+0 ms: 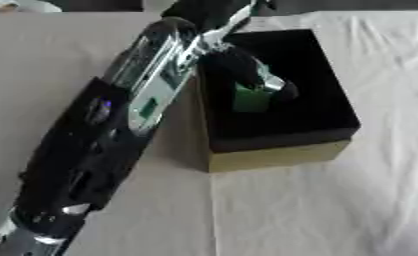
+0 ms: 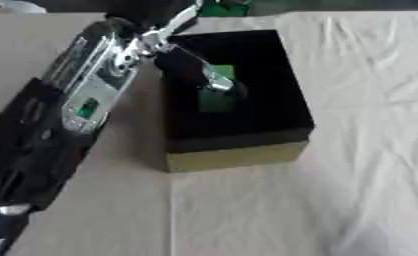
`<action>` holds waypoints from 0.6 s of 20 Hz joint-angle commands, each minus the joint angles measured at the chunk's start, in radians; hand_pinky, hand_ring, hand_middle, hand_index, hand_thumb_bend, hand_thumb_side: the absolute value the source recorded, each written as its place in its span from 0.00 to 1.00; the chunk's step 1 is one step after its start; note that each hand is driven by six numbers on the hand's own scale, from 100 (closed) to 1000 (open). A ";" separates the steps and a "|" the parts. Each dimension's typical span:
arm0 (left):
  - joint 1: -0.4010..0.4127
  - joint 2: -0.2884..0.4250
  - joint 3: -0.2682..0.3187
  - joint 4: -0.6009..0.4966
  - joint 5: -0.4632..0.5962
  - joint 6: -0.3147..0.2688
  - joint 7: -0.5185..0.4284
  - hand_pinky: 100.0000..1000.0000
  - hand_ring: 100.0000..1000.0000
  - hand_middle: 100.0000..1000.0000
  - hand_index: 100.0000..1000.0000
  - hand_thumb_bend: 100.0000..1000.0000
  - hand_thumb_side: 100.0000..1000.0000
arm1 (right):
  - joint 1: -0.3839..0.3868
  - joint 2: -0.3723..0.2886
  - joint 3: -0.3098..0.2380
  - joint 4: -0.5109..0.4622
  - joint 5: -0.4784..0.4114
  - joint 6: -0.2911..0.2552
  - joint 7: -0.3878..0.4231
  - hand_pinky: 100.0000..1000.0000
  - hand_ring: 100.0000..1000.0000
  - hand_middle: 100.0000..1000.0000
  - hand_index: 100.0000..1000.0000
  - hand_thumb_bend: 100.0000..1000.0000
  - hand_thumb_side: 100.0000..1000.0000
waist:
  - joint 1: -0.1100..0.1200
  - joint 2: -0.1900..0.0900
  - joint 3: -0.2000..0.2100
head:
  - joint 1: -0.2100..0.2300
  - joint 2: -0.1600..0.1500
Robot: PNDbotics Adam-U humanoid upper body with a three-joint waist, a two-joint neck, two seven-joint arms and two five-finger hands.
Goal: Pick up objects on the table and place them in the box.
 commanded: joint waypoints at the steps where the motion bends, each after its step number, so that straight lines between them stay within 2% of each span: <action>1: -0.021 0.035 0.030 -0.055 0.066 0.012 0.013 0.62 0.68 0.73 0.81 0.86 0.63 | -0.005 -0.026 -0.007 -0.020 0.002 -0.002 -0.001 0.86 0.77 0.78 0.80 0.00 1.00 | -0.002 -0.032 0.001 | -0.017 0.017; 9: 0.024 0.126 0.070 -0.206 0.214 0.057 0.010 0.60 0.65 0.71 0.79 0.80 0.63 | 0.008 -0.031 -0.019 -0.020 0.012 -0.002 -0.016 0.86 0.77 0.78 0.80 0.00 1.00 | -0.001 -0.036 0.017 | -0.054 0.029; 10: 0.032 0.136 0.076 -0.226 0.230 0.064 0.013 0.60 0.65 0.71 0.79 0.72 0.65 | 0.009 -0.031 -0.020 -0.020 0.013 -0.002 -0.018 0.86 0.77 0.78 0.80 0.00 1.00 | -0.001 -0.036 0.019 | -0.058 0.029; 11: 0.040 0.146 0.083 -0.246 0.245 0.072 0.020 0.59 0.64 0.71 0.79 0.78 0.62 | 0.010 -0.031 -0.020 -0.020 0.014 -0.002 -0.019 0.86 0.77 0.78 0.80 0.00 1.00 | -0.003 -0.036 0.021 | -0.060 0.029; 12: 0.049 0.154 0.090 -0.265 0.259 0.080 0.028 0.58 0.63 0.70 0.78 0.75 0.61 | 0.011 -0.030 -0.021 -0.020 0.015 -0.002 -0.019 0.86 0.77 0.78 0.80 0.00 1.00 | -0.004 -0.036 0.023 | -0.062 0.029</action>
